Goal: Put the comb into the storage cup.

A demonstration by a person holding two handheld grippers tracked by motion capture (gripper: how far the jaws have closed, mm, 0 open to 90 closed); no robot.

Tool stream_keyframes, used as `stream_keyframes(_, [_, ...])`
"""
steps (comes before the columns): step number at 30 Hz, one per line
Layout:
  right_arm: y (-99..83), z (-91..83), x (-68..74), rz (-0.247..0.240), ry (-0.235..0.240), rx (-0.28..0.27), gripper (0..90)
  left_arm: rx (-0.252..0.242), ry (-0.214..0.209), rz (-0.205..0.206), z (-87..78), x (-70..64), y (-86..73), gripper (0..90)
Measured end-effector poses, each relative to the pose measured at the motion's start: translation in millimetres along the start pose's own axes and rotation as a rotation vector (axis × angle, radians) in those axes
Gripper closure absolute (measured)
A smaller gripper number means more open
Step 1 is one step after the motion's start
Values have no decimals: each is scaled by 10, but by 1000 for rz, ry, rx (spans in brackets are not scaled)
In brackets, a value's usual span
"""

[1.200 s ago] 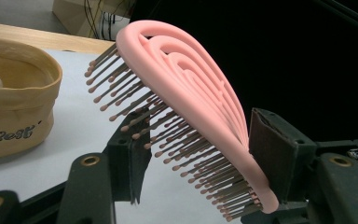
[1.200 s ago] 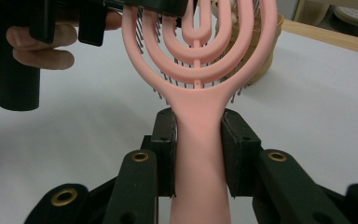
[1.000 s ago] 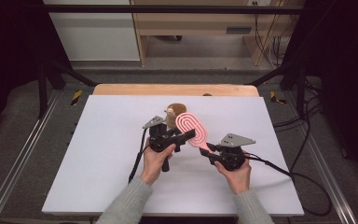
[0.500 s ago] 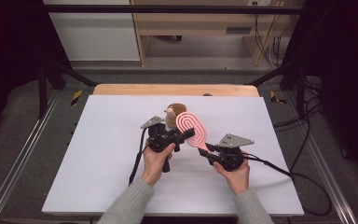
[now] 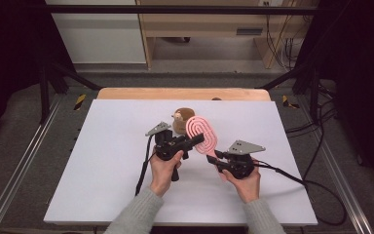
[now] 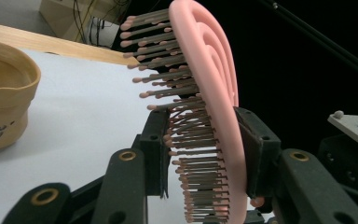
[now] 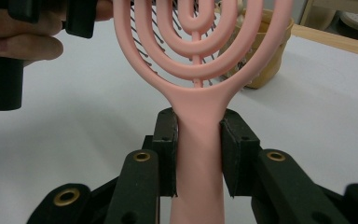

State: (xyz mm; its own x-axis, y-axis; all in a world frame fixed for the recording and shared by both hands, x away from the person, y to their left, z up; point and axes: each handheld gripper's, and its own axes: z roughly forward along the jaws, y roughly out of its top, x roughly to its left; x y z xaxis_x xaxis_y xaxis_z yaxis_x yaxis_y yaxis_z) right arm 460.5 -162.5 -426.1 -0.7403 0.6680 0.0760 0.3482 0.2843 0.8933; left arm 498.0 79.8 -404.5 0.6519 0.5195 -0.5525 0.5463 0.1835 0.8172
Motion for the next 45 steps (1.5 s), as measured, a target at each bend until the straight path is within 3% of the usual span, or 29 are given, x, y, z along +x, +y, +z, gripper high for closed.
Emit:
stream_keyframes(22, [4,5,4,14,40,-15,705,-24,-34,22,-47,-93,-6,628])
stream_keyframes(29, [7,3,7,18,51,-21,704,-22,-29,48,-58,-139,7,631])
stream_keyframes(45, [23,-23,6,23,78,-41,671,-32,-24,53,-90,-189,49,632])
